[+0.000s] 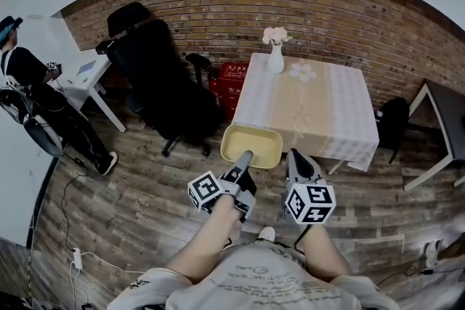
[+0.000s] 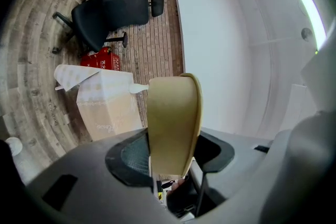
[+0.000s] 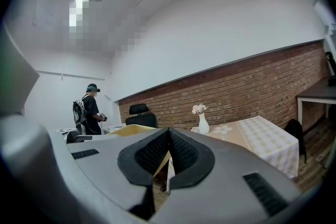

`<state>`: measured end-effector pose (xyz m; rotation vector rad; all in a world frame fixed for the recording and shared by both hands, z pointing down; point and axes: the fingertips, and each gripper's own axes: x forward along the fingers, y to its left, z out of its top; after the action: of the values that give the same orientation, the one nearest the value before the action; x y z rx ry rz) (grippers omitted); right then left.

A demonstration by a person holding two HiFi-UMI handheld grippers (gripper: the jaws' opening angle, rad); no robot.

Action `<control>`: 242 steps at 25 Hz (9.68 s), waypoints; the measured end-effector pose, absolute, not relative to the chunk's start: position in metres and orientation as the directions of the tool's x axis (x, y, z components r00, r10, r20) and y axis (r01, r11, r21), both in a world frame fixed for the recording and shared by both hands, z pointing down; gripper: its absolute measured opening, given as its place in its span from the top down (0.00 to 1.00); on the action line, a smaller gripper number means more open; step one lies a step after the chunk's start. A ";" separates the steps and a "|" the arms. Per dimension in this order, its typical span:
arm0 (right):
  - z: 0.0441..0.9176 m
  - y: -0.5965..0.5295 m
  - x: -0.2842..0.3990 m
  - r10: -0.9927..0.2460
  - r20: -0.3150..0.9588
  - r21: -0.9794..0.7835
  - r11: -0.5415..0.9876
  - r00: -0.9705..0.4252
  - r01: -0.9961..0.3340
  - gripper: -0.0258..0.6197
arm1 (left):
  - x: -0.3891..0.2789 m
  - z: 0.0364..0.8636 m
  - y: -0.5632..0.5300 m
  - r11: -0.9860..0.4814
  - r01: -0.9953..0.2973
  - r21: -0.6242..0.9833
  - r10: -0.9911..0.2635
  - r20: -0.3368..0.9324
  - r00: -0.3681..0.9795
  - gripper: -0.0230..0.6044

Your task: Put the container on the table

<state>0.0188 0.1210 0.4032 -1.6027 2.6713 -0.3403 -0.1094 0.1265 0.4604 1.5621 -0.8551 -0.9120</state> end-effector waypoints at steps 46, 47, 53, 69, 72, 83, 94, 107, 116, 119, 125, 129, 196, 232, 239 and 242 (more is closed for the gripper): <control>0.438 -0.079 0.109 -0.888 0.146 -0.196 0.406 -0.436 -0.893 0.96 | -0.013 0.497 -0.099 -0.119 -0.014 0.993 -0.849 -0.095 0.519 0.60; 0.438 -0.084 0.109 -0.888 0.147 -0.196 0.406 -0.436 -0.893 0.96 | -0.012 0.496 -0.105 -0.120 -0.009 0.993 -0.848 -0.098 0.521 0.60; 0.439 -0.121 0.103 -0.882 0.159 -0.194 0.412 -0.443 -0.890 0.96 | -0.013 0.498 -0.141 -0.110 -0.004 0.994 -0.847 -0.091 0.524 0.60; 0.442 -0.241 0.073 -0.876 0.203 -0.207 0.398 -0.437 -0.894 0.96 | -0.037 0.520 -0.252 -0.055 0.007 0.998 -0.834 -0.050 0.549 0.60; 0.446 -0.266 0.070 -0.879 0.220 -0.191 0.387 -0.423 -0.902 0.96 | -0.035 0.528 -0.274 -0.040 0.009 0.999 -0.817 -0.038 0.576 0.60; 0.465 -0.351 0.060 -0.893 0.276 -0.169 0.320 -0.356 -0.932 0.96 | -0.030 0.552 -0.365 -0.035 0.021 0.999 -0.721 -0.040 0.691 0.60; 0.494 -0.382 0.076 -0.889 0.356 -0.169 0.242 -0.288 -0.955 0.96 | -0.009 0.607 -0.402 0.052 0.001 0.999 -0.628 0.032 0.778 0.60; 0.499 -0.423 0.118 -0.870 0.366 -0.177 0.284 -0.331 -0.942 0.96 | 0.024 0.643 -0.435 0.093 0.001 0.996 -0.662 0.061 0.747 0.60; 0.522 -0.440 0.144 -0.849 0.404 -0.210 0.276 -0.340 -0.938 0.96 | 0.045 0.674 -0.457 0.090 -0.061 0.994 -0.625 0.104 0.774 0.60; 0.526 -0.443 0.151 -0.848 0.411 -0.211 0.270 -0.336 -0.939 0.96 | 0.046 0.685 -0.464 0.108 -0.070 0.992 -0.626 0.123 0.770 0.60; 0.529 -0.443 0.160 -0.845 0.419 -0.222 0.260 -0.332 -0.940 0.96 | 0.045 0.701 -0.470 0.125 -0.107 0.986 -0.625 0.162 0.763 0.60; 0.530 -0.443 0.164 -0.844 0.423 -0.223 0.254 -0.329 -0.941 0.96 | 0.044 0.706 -0.473 0.136 -0.121 0.983 -0.627 0.180 0.758 0.60; 0.509 -0.429 0.082 -0.808 0.369 -0.224 0.402 -0.459 -0.888 0.96 | -0.071 0.617 -0.449 -0.219 -0.933 0.287 -0.802 0.492 0.340 0.96; 0.453 -0.398 0.005 -0.901 0.100 -0.127 0.410 -0.422 -0.903 0.96 | -0.122 0.451 -0.393 -0.339 -0.938 0.072 -0.925 0.156 0.346 0.96; 0.450 -0.391 0.005 -0.896 0.099 -0.157 0.416 -0.433 -0.896 0.96 | -0.121 0.454 -0.390 -0.344 -0.936 0.080 -0.921 0.163 0.353 0.96; 0.454 -0.387 0.005 -0.896 0.105 -0.155 0.414 -0.431 -0.897 0.96 | -0.120 0.457 -0.389 -0.349 -0.933 0.085 -0.918 0.167 0.359 0.96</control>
<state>0.0046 -0.3872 0.4536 -1.6781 2.6462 -0.2953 -0.1196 -0.3888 0.4572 2.4493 -1.6855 0.1342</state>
